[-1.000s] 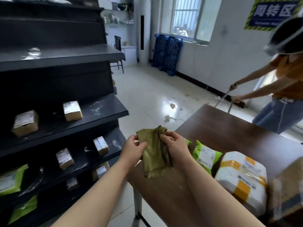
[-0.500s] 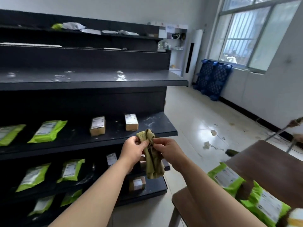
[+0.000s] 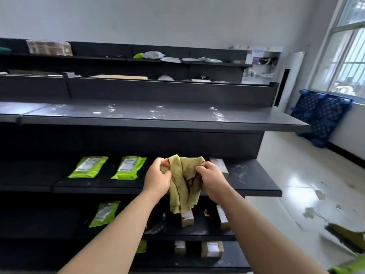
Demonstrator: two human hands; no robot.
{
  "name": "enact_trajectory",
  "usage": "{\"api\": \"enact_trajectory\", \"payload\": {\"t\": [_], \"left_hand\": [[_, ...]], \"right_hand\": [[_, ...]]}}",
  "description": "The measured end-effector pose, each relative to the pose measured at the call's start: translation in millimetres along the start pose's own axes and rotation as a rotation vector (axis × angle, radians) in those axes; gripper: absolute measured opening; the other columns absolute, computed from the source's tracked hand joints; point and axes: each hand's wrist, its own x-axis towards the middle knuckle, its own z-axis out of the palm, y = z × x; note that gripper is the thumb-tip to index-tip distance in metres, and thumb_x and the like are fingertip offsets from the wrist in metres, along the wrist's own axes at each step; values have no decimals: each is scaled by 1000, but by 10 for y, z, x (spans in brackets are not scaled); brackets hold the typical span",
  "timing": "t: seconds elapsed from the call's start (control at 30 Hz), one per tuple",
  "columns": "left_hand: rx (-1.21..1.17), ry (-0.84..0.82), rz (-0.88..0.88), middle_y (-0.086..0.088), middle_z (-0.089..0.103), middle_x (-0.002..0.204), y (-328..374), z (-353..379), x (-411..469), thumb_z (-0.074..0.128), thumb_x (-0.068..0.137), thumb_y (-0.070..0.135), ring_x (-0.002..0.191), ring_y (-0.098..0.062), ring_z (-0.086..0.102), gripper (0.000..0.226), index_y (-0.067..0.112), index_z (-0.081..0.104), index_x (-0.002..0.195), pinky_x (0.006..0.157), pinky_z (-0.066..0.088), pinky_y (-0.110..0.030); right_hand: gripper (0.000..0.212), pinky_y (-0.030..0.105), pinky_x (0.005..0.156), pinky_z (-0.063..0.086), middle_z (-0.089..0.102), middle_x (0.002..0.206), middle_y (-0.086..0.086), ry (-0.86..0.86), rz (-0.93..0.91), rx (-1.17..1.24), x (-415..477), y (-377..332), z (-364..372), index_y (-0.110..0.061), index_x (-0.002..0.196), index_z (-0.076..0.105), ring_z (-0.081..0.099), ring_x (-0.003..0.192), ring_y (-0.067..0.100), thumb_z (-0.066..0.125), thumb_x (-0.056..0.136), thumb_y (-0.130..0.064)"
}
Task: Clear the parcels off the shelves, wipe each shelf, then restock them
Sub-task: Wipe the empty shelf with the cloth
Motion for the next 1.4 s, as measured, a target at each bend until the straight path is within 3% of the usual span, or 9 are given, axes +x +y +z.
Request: {"api": "enact_trajectory", "payload": {"t": [0.07, 0.17, 0.33, 0.47, 0.67, 0.83, 1.0, 1.2, 1.4], "left_hand": [[-93, -31, -77, 2, 65, 96, -37, -208, 106, 61, 85, 38, 85, -16, 62, 13, 30, 53, 93, 73, 53, -32], [-239, -98, -195, 1, 66, 100, -130, -515, 237, 71, 74, 58, 93, -19, 65, 45, 25, 53, 99, 84, 56, -43], [-183, -56, -138, -4, 71, 93, -284, -1059, 484, 67, 85, 44, 89, -22, 67, 28, 18, 64, 94, 81, 56, -44], [-63, 139, -92, 0, 59, 80, -357, -1428, 645, 59, 91, 33, 73, -17, 53, 20, 16, 55, 82, 58, 41, -29], [8, 454, -75, -4, 56, 95, -359, -1928, 987, 54, 92, 19, 73, -11, 51, 15, 11, 46, 102, 56, 37, -26], [-43, 553, -89, 5, 50, 100, -304, -2204, 1316, 59, 92, 17, 80, -10, 52, 52, 17, 34, 136, 70, 43, -27], [114, 562, -17, -2, 66, 89, -215, -2374, 1676, 63, 88, 19, 85, -22, 62, 8, 12, 64, 91, 70, 48, -32], [186, 648, 4, 5, 60, 78, -27, -2530, 2052, 68, 86, 26, 73, -15, 58, 16, 19, 56, 78, 54, 39, -27], [224, 706, 17, 4, 60, 80, 5, -2682, 2372, 65, 86, 17, 79, -20, 57, 7, 21, 59, 84, 55, 39, -27]], "right_hand": [[10, 28, 53, 45, 61, 76, 5, -18, -19, 17, 77, -89, 258, -11, 88, 59, 54, 63, 15, 50, 92, -13], [12, 35, 65, 52, 64, 85, 10, -107, -45, 79, 180, -222, 664, -8, 95, 59, 61, 75, 22, 47, 93, -10], [10, 24, 48, 43, 61, 80, 5, -115, -124, -51, 388, -449, 1188, -12, 96, 56, 57, 66, 16, 45, 94, -12], [9, 40, 71, 55, 65, 93, 7, -99, -165, -184, 573, -577, 1403, -16, 97, 55, 62, 82, 23, 46, 96, -17], [7, 25, 55, 43, 60, 92, 2, -39, -374, -302, 892, -919, 1614, -21, 94, 50, 55, 74, 14, 46, 97, -17], [7, 26, 53, 39, 56, 89, -2, -32, -484, -372, 1208, -1266, 1756, -15, 102, 49, 54, 71, 12, 44, 97, -14], [11, 32, 54, 41, 52, 72, 5, -23, -523, -419, 1584, -1574, 1854, 0, 86, 53, 48, 62, 21, 46, 88, -8], [10, 36, 57, 47, 56, 69, 5, -28, -559, -450, 2025, -1901, 1950, -3, 81, 56, 51, 62, 23, 46, 83, -4], [31, 36, 68, 56, 65, 82, -1, -39, -569, -447, 2314, -2005, 2144, -25, 87, 65, 62, 76, 23, 46, 83, 0]]}}
